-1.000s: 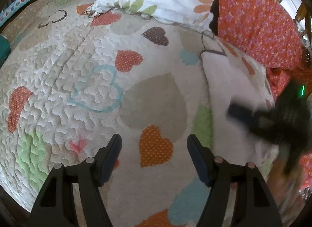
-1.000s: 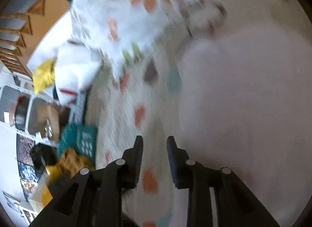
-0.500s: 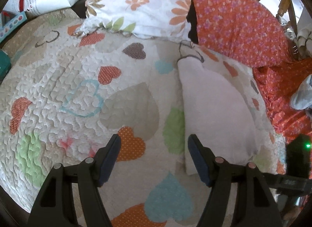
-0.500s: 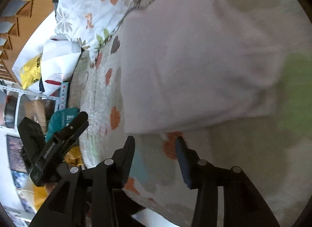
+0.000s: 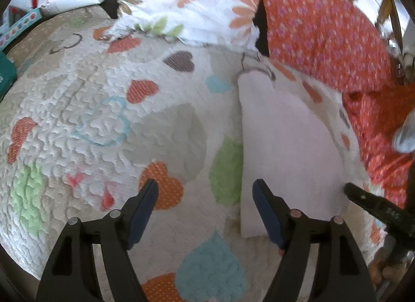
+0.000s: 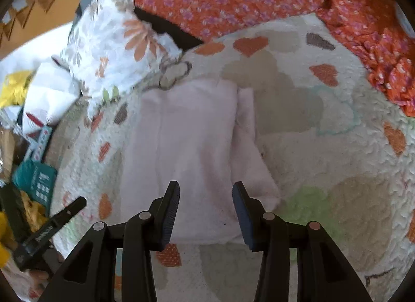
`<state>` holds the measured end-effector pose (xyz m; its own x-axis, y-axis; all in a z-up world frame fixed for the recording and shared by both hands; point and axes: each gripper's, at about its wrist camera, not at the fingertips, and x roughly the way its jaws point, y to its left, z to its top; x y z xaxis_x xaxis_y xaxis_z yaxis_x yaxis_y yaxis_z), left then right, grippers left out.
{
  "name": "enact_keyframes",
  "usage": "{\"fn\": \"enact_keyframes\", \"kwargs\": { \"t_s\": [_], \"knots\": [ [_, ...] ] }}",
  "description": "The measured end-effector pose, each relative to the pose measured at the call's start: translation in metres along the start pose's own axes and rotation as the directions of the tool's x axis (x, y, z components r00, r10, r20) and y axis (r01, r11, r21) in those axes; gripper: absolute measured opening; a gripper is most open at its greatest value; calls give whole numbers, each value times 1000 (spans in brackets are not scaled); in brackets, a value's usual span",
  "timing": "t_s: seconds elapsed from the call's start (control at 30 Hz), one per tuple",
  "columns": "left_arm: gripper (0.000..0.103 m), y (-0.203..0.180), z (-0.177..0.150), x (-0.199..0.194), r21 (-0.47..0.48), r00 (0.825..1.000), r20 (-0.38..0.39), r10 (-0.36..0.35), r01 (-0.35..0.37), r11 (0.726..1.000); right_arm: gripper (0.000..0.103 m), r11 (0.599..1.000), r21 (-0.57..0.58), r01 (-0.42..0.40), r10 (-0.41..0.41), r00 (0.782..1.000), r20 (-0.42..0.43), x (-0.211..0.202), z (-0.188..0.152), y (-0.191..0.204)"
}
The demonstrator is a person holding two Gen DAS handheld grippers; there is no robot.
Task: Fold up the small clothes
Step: 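Lift the right gripper away from the folded sweater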
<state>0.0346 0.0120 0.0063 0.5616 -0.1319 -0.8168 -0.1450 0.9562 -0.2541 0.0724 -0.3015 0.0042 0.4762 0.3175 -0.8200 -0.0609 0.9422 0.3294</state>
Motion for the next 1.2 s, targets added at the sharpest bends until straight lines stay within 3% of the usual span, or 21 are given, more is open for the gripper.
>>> {"fn": "enact_keyframes", "kwargs": {
  "t_s": [0.07, 0.13, 0.37, 0.5, 0.63, 0.83, 0.9, 0.93, 1.0, 1.1, 1.2],
  "knots": [
    [74, -6, -4, 12, 25, 999, -40, -4, 5, 1000, 47, 998, 14, 60, -58, 995, -77, 22, -6, -7],
    [74, -11, -7, 23, 37, 997, -76, -8, 11, 999, 47, 997, 43, 70, -64, 988, -138, 36, -8, -17],
    [74, -18, -7, 35, 61, 994, -107, -15, 21, 998, 46, 997, 70, -12, 19, 996, -92, 19, 3, -34],
    [74, -19, -9, 32, 71, 995, -104, -9, 16, 997, 49, 997, 76, 18, -17, 1000, -7, 1, 9, -38],
    [74, -18, -8, 22, 93, 998, -54, 22, -17, 996, 52, 994, 60, 97, -100, 993, 65, -12, 13, -33],
    [74, -20, -7, -9, 126, 988, 120, 102, -117, 985, 57, 987, 34, 160, -162, 981, 108, -18, 12, -22],
    [78, -22, -9, -25, 129, 970, 204, 130, -159, 979, 57, 984, 24, 177, -179, 974, 142, -24, 10, -16],
    [84, -23, -9, -34, 125, 958, 249, 143, -179, 976, 57, 982, 20, 187, -188, 969, 161, -29, 9, -12],
    [93, -23, -11, -53, 102, 924, 345, 164, -210, 972, 57, 977, 11, 212, -210, 954, 213, -39, 6, -5],
    [101, -20, -16, -87, 44, 849, 492, 190, -242, 969, 58, 971, 0, 238, -228, 929, 292, -56, 1, 7],
    [103, -20, -16, -116, 7, 792, 578, 199, -248, 969, 62, 959, -14, 283, -257, 889, 379, -74, -7, 21]
  ]
}}
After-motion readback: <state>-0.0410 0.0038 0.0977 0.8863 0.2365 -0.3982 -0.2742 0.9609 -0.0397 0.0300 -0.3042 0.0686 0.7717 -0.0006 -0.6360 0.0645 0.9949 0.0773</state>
